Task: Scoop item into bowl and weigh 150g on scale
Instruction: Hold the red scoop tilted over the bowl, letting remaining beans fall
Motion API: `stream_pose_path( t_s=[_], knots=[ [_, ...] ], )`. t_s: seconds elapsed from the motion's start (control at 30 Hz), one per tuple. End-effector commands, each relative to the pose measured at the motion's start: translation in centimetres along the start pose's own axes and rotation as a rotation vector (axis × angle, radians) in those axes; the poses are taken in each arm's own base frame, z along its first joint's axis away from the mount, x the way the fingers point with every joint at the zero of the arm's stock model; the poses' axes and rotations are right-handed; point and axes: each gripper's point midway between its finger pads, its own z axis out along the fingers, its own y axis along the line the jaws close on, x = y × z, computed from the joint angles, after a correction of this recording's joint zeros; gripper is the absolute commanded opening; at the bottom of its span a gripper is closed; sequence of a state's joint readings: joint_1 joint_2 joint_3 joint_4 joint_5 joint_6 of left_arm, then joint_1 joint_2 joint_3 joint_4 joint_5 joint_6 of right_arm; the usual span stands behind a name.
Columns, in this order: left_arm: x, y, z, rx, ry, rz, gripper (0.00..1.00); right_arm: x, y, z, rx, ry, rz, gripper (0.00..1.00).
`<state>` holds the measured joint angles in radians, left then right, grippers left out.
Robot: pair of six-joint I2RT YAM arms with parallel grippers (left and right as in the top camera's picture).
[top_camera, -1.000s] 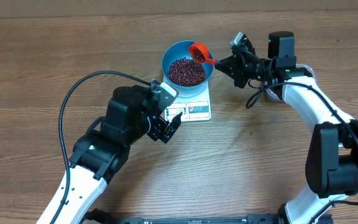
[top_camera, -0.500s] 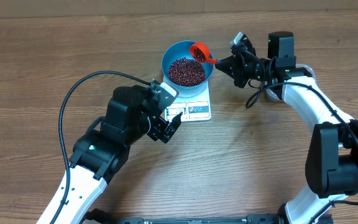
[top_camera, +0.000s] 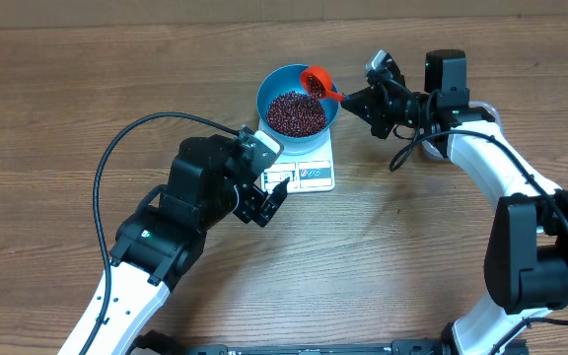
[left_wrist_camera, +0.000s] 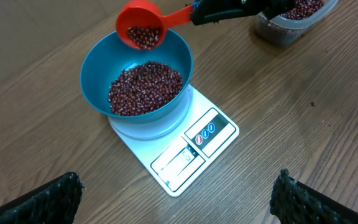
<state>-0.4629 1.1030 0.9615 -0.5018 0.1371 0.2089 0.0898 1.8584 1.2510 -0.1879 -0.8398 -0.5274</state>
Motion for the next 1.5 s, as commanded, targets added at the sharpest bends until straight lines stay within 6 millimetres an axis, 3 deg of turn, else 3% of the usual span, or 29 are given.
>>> stream_pose_path(
  t_s=[0.0,0.07,0.17,0.27,0.4,0.47,0.6,1.47],
  knots=[
    [-0.1,0.3,-0.3,-0.013,-0.007,-0.016,1.0,-0.3,-0.2,0.3,0.015,0.006,-0.01,0.04],
    [-0.1,0.3,-0.3,-0.013,-0.007,-0.016,1.0,-0.2,-0.5,0.2,0.034,0.012,-0.01,0.04],
    [-0.1,0.3,-0.3,-0.013,-0.007,-0.016,1.0,-0.7,0.8,0.5,-0.033,-0.013,-0.012,0.04],
    [-0.1,0.3,-0.3,-0.013,-0.007,-0.016,0.99,0.0,-1.0,0.4,0.066,0.027,-0.016,0.04],
    [-0.1,0.3,-0.3,-0.013,-0.007,-0.016,1.0,-0.5,0.3,0.6,0.001,0.0,-0.019,0.04],
    [-0.1,0.3,-0.3,-0.013,-0.007,-0.016,1.0,-0.2,-0.7,0.5,0.057,0.023,-0.021,0.04],
    [-0.1,0.3,-0.3,-0.013,-0.007,-0.016,1.0,-0.6,0.3,0.6,0.002,-0.001,-0.021,0.04],
    [-0.1,0.3,-0.3,-0.013,-0.007,-0.016,1.0,-0.2,-0.4,0.5,0.042,0.02,-0.018,0.03]
  ],
)
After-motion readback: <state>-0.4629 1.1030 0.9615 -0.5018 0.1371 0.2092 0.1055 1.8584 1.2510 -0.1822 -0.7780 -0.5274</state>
